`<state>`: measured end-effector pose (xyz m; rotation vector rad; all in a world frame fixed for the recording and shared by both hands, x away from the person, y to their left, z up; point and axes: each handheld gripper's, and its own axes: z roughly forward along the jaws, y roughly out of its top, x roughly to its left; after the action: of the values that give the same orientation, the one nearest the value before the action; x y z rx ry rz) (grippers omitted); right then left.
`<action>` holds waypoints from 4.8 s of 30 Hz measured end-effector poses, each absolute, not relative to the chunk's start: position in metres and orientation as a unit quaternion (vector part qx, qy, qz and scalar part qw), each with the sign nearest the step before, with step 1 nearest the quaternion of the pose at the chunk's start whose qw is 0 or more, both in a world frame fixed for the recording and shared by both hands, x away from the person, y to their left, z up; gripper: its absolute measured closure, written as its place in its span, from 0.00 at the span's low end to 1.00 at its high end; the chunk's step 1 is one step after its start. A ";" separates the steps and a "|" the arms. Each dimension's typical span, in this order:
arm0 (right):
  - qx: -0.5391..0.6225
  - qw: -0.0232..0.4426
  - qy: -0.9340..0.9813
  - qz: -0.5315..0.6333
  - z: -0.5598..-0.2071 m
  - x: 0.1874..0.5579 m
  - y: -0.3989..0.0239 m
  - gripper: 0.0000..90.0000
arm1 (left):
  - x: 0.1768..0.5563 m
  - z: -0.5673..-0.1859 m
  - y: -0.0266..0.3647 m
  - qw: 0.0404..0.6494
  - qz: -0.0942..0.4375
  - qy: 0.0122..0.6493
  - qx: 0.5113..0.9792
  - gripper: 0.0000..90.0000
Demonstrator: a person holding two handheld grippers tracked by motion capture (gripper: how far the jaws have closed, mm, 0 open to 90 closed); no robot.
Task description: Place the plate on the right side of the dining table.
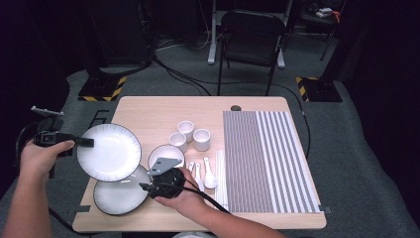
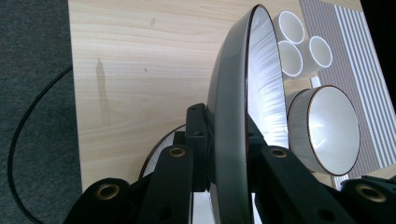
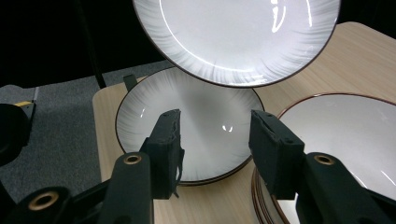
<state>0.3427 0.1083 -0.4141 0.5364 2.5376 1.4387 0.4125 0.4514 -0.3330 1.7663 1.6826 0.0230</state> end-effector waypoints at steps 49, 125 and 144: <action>0.241 0.100 0.836 0.483 -0.401 0.377 0.056 0.56 | 0.441 -0.299 0.398 0.363 0.000 0.609 0.706 0.89; 0.296 0.041 0.854 0.427 -0.382 0.433 -0.018 0.58 | 0.469 -0.297 0.330 0.368 -0.026 0.566 0.737 0.89; 0.314 0.006 0.841 0.440 -0.378 0.435 -0.021 0.56 | 0.475 -0.301 0.314 0.369 -0.039 0.554 0.745 0.89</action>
<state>0.4354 -0.0215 -0.3775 0.9826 2.6323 1.3781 0.4749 0.3137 -0.3012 1.9132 1.4226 -0.0999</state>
